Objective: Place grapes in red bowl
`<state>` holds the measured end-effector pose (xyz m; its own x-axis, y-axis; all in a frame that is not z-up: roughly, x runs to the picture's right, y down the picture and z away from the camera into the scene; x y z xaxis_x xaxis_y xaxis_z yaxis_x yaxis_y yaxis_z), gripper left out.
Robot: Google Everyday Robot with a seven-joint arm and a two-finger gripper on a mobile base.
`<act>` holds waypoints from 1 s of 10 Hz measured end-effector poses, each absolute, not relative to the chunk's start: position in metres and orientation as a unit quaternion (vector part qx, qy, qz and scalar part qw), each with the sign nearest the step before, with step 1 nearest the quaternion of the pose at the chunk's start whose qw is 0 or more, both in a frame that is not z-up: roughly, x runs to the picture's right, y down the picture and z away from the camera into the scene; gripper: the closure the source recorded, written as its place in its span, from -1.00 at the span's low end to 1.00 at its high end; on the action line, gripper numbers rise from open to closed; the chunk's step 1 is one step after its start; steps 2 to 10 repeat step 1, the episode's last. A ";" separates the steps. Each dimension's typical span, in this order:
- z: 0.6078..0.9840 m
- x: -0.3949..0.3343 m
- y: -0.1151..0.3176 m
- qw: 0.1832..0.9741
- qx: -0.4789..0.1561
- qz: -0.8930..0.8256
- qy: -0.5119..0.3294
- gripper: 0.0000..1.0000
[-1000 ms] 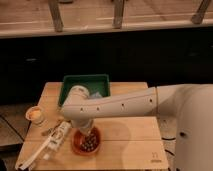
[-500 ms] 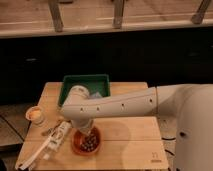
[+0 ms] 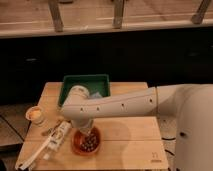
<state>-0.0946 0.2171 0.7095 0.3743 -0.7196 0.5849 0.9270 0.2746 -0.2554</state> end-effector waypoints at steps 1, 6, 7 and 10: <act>0.710 -0.095 0.217 0.778 -0.287 -0.529 -0.181 0.60; 0.710 -0.095 0.217 0.778 -0.287 -0.529 -0.181 0.60; 0.710 -0.095 0.217 0.778 -0.287 -0.529 -0.181 0.60; 0.710 -0.095 0.217 0.778 -0.287 -0.529 -0.181 0.60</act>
